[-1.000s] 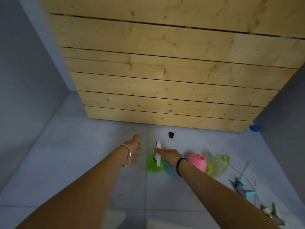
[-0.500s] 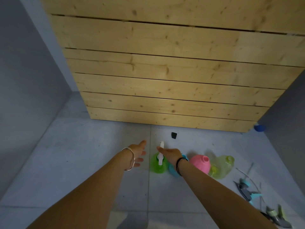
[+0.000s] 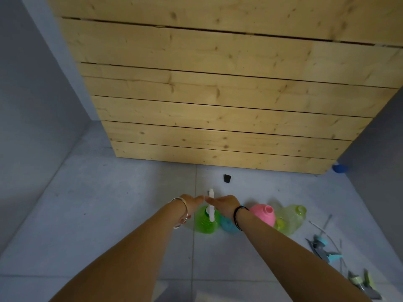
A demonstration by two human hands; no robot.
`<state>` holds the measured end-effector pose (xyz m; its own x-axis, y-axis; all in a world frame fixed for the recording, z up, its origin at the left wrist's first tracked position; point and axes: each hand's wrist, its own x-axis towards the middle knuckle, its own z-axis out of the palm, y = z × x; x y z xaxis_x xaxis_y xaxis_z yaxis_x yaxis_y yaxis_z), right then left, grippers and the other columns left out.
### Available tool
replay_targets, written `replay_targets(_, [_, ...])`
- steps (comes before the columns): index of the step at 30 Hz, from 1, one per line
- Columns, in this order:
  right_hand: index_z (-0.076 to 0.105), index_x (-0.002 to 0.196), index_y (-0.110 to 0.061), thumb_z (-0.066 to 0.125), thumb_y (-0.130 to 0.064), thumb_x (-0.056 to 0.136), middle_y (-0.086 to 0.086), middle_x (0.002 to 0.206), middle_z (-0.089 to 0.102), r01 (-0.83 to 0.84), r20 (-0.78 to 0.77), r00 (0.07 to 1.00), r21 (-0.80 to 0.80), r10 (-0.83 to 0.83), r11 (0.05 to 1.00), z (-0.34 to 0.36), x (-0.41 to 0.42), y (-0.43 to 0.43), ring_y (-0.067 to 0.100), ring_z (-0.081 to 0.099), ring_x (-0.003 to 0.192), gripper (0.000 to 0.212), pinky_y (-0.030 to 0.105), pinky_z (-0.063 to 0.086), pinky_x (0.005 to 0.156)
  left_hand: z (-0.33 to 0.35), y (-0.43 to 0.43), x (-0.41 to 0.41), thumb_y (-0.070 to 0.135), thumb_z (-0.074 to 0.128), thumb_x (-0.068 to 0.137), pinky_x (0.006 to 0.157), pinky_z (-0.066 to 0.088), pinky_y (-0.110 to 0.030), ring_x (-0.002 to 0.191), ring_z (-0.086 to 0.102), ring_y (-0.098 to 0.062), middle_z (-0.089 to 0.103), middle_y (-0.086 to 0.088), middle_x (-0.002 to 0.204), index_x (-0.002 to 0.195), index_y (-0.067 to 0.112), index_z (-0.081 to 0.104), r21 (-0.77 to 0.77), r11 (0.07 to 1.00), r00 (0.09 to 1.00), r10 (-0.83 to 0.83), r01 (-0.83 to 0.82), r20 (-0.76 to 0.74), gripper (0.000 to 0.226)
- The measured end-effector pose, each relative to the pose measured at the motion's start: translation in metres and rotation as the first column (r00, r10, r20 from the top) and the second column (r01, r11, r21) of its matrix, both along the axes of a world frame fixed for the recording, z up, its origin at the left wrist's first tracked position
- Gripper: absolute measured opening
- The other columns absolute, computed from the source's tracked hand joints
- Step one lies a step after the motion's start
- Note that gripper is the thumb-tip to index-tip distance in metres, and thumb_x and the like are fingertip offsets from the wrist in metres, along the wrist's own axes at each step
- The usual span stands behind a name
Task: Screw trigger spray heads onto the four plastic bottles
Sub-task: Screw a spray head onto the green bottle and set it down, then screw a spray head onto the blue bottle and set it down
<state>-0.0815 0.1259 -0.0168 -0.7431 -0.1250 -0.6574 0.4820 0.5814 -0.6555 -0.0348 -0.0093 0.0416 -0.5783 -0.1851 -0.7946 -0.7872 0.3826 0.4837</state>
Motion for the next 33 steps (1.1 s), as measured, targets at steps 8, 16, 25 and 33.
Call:
replay_targets(8, [0.065,0.080,-0.014,0.074,-0.040,0.074,0.002,0.083,0.061,0.054,-0.235,0.970,-0.016,-0.057,0.998,0.009,-0.019,0.034,0.014,0.057,0.075,0.028,0.025,0.049,0.071,-0.007,0.005,-0.004,0.048,0.037,0.094,0.097,0.045,-0.037,0.115,0.057,-0.024,0.057,-0.009,0.131,0.136,0.007,0.044,-0.004,1.000,1.000,-0.016,0.016,-0.001,0.059])
replay_targets(16, [0.065,0.113,-0.009,0.075,-0.011,0.075,0.007,0.119,0.064,-0.074,-0.258,0.959,0.169,0.117,0.983,-0.010,0.006,0.068,0.020,0.058,0.110,0.039,0.023,0.044,0.094,-0.002,0.017,-0.009,0.041,0.044,0.094,0.082,0.042,-0.032,0.096,0.054,-0.023,0.059,-0.012,0.125,0.132,0.001,0.049,0.031,0.999,0.998,0.040,-0.038,-0.047,0.055])
replay_targets(25, [0.072,0.081,-0.019,0.054,-0.001,0.077,0.002,0.090,0.073,-0.108,-0.415,0.866,0.389,0.279,0.915,0.012,0.023,0.089,0.022,0.066,0.088,0.026,0.031,0.053,0.084,0.018,0.039,-0.011,0.023,0.053,0.091,0.091,0.047,-0.037,0.108,0.059,-0.033,0.060,-0.016,0.122,0.117,0.005,0.058,0.047,0.997,0.934,0.068,-0.056,-0.351,0.032])
replay_targets(33, [0.056,0.120,-0.020,0.076,-0.020,0.074,-0.008,0.115,0.048,-0.134,-0.264,0.949,0.153,0.171,0.979,-0.012,0.076,0.132,0.015,0.049,0.106,0.050,0.020,0.038,0.090,0.004,0.066,0.010,0.030,0.064,0.084,0.090,0.045,-0.028,0.108,0.059,-0.024,0.060,-0.009,0.123,0.122,0.016,0.054,-0.178,0.921,0.858,-0.388,0.347,-0.337,0.042])
